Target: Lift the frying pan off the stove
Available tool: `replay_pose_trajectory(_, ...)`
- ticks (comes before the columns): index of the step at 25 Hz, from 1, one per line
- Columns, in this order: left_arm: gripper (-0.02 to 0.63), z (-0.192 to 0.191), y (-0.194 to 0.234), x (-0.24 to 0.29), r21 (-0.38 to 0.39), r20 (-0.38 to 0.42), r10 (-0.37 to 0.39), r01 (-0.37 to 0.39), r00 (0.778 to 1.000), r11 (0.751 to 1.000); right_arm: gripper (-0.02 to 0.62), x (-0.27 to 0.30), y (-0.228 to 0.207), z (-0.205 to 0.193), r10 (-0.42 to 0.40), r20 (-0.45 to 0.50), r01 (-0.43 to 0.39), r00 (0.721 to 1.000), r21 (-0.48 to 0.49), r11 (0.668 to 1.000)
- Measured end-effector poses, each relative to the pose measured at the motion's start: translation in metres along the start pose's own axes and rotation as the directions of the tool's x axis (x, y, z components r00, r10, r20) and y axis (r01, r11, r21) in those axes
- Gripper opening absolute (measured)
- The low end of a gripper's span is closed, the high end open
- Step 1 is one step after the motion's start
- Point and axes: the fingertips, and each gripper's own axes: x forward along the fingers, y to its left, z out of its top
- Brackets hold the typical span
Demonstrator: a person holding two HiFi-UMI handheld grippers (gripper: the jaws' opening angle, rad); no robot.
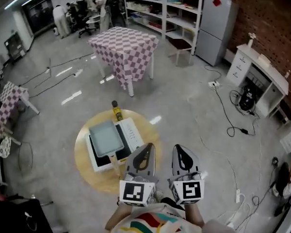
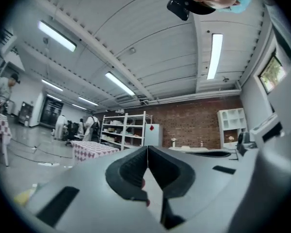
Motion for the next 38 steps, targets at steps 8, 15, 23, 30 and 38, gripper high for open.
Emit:
replay_pose_trajectory(8,0.006,0.013,0.118,-0.082,0.06,-0.001,0.43,-0.429,0.903,0.901,-0.006,0.07,0.1,0.019,0.336,0.079,-0.331,0.939,-0.06,0.942)
replay_pose_trajectory(15,0.006,0.023,0.172,-0.152,-0.025,0.06,0.624,-0.624,0.779,0.781,-0.006,0.076,0.172,0.028,0.526,0.155,-0.519,0.836,-0.085,0.851)
replay_pose_trajectory(23,0.006,0.046,0.198,-0.199,-0.083,0.047,0.684,-0.68,0.728,0.728,-0.006,0.064,0.218,0.05,0.583,0.147,-0.574,0.799,-0.103,0.812)
replay_pose_trajectory(30,0.006,0.029,0.211,-0.173,-0.141,0.025,0.617,-0.609,0.786,0.781,-0.006,0.074,0.22,0.038,0.568,0.126,-0.559,0.814,-0.101,0.823)
replay_pose_trajectory(38,0.013,-0.028,0.22,-0.128,-0.406,-0.181,0.241,-0.296,0.953,0.864,-0.006,0.08,0.206,0.029,0.524,0.096,-0.515,0.846,-0.106,0.851)
